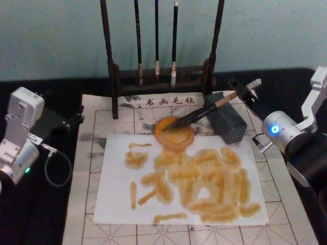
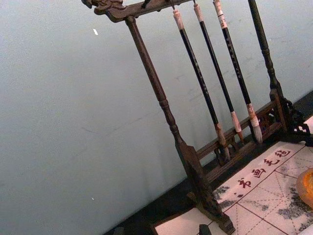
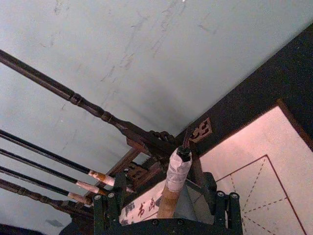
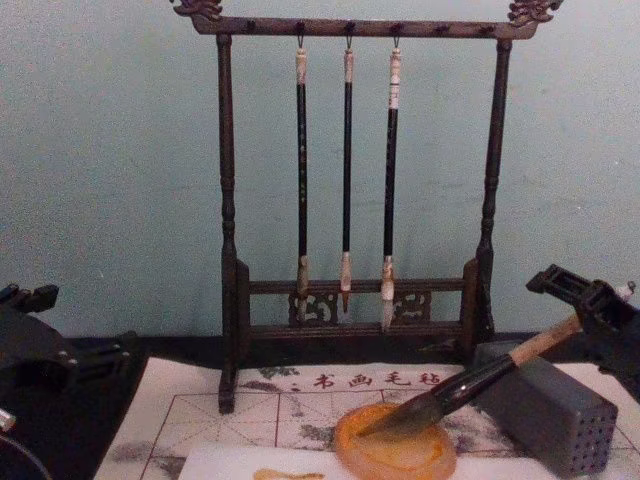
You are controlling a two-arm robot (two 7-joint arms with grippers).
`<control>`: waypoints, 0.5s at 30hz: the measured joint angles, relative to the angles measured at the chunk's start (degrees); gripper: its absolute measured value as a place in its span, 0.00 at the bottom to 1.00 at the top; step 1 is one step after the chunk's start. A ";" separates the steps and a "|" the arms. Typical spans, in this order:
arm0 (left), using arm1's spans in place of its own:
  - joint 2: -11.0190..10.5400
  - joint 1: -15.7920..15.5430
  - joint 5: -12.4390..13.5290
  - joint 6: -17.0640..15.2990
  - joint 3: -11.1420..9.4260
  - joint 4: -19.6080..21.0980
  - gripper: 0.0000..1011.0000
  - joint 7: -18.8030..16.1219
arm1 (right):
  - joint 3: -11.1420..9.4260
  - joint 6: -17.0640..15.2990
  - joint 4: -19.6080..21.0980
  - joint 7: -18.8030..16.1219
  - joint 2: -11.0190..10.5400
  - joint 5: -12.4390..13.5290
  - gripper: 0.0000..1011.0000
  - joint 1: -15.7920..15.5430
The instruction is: Pick up the brush from the inkstone, write on the paper, then place the brush back to its original position.
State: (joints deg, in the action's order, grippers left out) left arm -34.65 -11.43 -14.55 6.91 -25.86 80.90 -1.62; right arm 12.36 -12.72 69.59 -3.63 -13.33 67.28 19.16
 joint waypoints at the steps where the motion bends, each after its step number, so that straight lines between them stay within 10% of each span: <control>1: 0.00 0.00 0.00 0.00 0.00 0.00 0.99 0.00 | 0.05 0.09 -0.06 0.09 0.00 0.10 0.99 0.04; 15: 0.00 0.00 0.00 0.00 0.00 0.00 0.99 0.00 | 0.55 0.72 -0.56 0.87 -0.08 0.79 0.99 0.32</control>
State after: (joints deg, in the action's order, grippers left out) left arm -34.65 -11.43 -14.55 6.91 -25.86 80.90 -1.62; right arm 12.91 -12.00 69.03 -2.76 -13.41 68.07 19.48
